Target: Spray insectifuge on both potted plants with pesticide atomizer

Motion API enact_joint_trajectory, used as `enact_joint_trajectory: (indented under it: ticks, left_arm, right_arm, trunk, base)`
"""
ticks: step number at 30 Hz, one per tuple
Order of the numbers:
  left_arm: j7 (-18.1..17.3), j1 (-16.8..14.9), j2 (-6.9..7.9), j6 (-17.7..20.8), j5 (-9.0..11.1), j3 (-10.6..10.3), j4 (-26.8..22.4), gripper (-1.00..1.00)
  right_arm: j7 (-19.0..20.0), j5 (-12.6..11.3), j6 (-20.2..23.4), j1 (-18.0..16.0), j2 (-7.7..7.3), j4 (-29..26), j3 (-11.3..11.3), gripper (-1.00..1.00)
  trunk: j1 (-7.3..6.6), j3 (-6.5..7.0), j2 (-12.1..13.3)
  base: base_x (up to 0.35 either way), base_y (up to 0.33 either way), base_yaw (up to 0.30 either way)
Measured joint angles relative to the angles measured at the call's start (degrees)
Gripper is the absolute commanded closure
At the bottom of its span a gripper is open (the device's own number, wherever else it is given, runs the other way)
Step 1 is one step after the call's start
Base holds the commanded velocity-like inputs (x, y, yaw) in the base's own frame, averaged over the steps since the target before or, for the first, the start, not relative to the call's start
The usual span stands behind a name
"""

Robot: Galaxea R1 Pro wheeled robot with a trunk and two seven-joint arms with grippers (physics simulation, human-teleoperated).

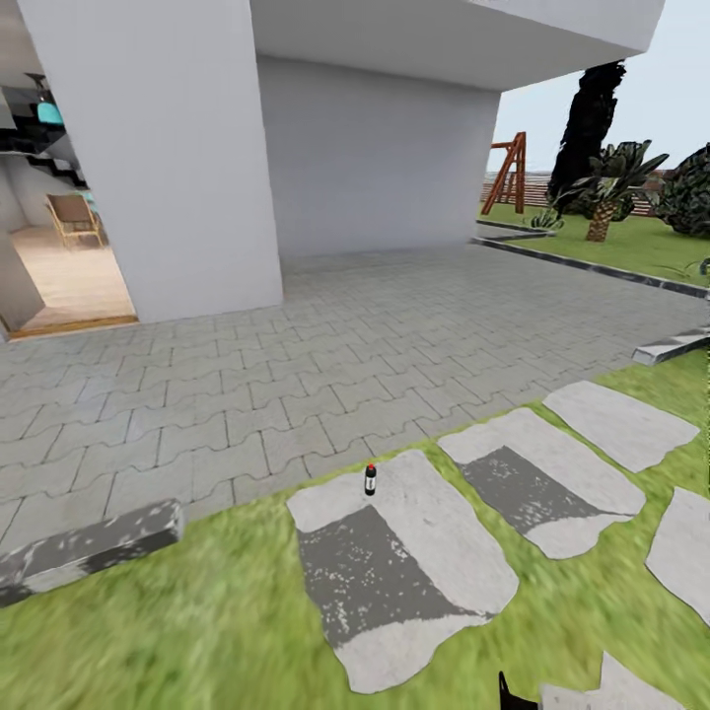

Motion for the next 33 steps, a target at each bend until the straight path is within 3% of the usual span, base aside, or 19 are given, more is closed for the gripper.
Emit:
enact_joint_trajectory:
  ticks: [18, 33]
  left_arm:
    - [0.0, 0.01, -0.05, 0.0, 0.0, 0.0, -0.04, -1.0]
    - [0.0, -0.01, -0.03, 0.0, 0.0, -0.01, -0.03, -1.0]
  right_arm:
    - [-0.08, -0.01, -0.08, -0.01, 0.04, 0.01, 0.0, -1.0]
    - [0.0, 0.0, -0.02, 0.01, -0.06, -0.01, 0.0, -1.0]
  trunk:
    - [0.0, 0.02, 0.0]
    - [0.0, 0.62, 0.0]
  base:
    - [0.235, 0.274, -0.022]
    - [0.236, 0.269, -0.237]
